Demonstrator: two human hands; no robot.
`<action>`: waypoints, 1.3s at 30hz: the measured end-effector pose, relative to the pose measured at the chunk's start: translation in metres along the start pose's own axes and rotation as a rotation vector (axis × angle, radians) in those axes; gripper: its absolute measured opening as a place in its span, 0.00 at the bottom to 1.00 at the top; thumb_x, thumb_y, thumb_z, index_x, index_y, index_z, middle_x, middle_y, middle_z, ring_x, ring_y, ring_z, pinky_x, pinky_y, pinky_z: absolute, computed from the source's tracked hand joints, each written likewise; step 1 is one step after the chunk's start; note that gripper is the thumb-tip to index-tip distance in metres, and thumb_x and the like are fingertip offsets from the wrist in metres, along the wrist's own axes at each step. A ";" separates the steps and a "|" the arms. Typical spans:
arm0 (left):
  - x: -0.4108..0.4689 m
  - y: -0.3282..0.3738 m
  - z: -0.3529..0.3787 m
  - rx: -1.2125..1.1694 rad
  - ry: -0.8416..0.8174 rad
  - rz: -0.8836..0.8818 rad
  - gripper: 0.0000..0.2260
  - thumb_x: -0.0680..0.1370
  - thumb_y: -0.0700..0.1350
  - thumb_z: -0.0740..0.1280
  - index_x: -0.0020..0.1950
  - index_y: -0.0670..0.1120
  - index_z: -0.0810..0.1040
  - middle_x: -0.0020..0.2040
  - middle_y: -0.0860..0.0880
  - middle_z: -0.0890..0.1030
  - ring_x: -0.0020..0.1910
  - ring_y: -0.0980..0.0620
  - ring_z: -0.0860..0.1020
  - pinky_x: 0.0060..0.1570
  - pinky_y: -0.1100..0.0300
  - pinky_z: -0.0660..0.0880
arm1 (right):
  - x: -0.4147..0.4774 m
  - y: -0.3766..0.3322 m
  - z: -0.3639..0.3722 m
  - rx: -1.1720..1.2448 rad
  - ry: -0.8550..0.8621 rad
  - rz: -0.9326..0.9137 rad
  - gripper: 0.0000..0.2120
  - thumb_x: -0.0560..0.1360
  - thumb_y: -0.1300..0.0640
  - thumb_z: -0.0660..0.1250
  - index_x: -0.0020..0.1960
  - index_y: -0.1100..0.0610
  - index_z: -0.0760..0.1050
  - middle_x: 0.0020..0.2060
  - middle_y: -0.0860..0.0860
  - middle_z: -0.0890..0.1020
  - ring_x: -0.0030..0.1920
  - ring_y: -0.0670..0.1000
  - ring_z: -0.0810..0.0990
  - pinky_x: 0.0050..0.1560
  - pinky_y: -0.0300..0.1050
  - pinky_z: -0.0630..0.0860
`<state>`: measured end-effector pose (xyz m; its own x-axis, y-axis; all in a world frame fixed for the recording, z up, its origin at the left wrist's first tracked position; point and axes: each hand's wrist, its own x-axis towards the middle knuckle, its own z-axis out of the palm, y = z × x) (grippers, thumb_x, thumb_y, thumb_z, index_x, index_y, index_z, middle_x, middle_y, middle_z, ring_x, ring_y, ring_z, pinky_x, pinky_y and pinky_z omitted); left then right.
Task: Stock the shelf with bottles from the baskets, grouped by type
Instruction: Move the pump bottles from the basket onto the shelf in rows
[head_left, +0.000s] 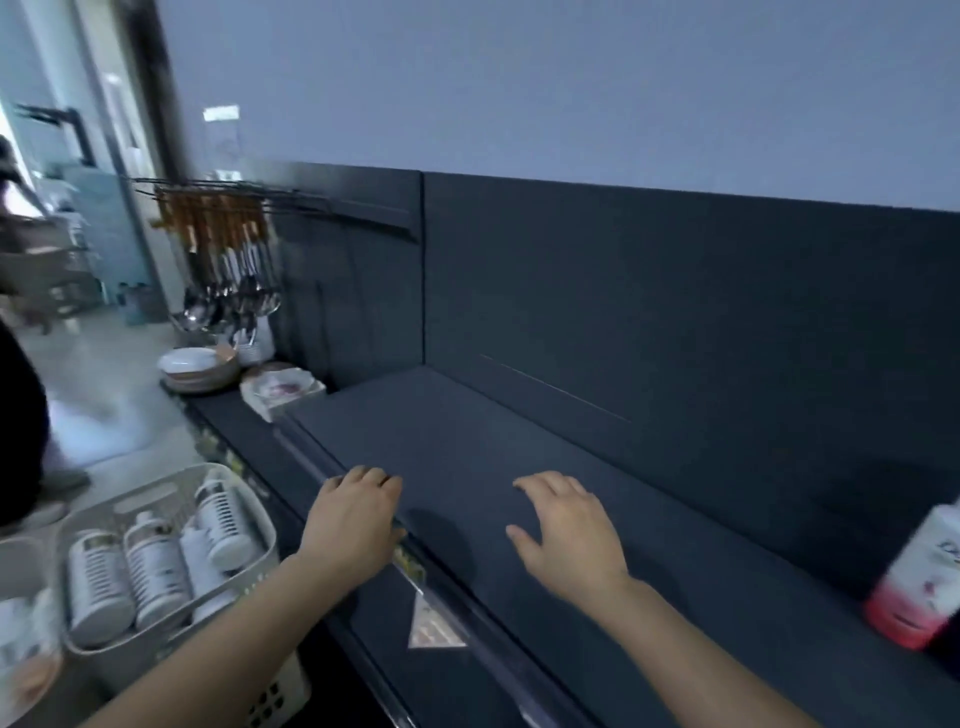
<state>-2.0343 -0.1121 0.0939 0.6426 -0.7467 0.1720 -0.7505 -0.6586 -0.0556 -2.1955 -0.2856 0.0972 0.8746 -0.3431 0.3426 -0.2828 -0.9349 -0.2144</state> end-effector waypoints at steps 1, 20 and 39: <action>-0.008 -0.019 0.003 0.004 -0.020 -0.041 0.24 0.79 0.56 0.62 0.72 0.50 0.66 0.69 0.52 0.70 0.70 0.49 0.66 0.67 0.53 0.64 | 0.009 -0.016 0.009 0.010 -0.028 -0.024 0.24 0.79 0.46 0.62 0.73 0.51 0.64 0.68 0.46 0.71 0.69 0.49 0.68 0.70 0.43 0.64; -0.084 -0.303 0.079 0.035 -0.235 -0.420 0.18 0.77 0.55 0.63 0.64 0.49 0.71 0.61 0.48 0.75 0.63 0.47 0.72 0.56 0.52 0.70 | 0.137 -0.272 0.183 0.042 -0.371 -0.158 0.21 0.78 0.45 0.62 0.68 0.51 0.68 0.64 0.49 0.73 0.65 0.52 0.70 0.64 0.47 0.69; 0.001 -0.406 0.196 -0.076 -0.432 -0.599 0.14 0.78 0.51 0.63 0.62 0.48 0.72 0.59 0.48 0.76 0.59 0.47 0.73 0.53 0.54 0.71 | 0.277 -0.300 0.343 0.114 -0.709 -0.116 0.23 0.74 0.43 0.67 0.66 0.51 0.71 0.60 0.50 0.76 0.60 0.53 0.74 0.58 0.51 0.75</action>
<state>-1.6980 0.1362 -0.0765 0.9370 -0.2420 -0.2519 -0.2508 -0.9680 -0.0029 -1.7337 -0.0689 -0.0572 0.9523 -0.0647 -0.2982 -0.1636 -0.9332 -0.3201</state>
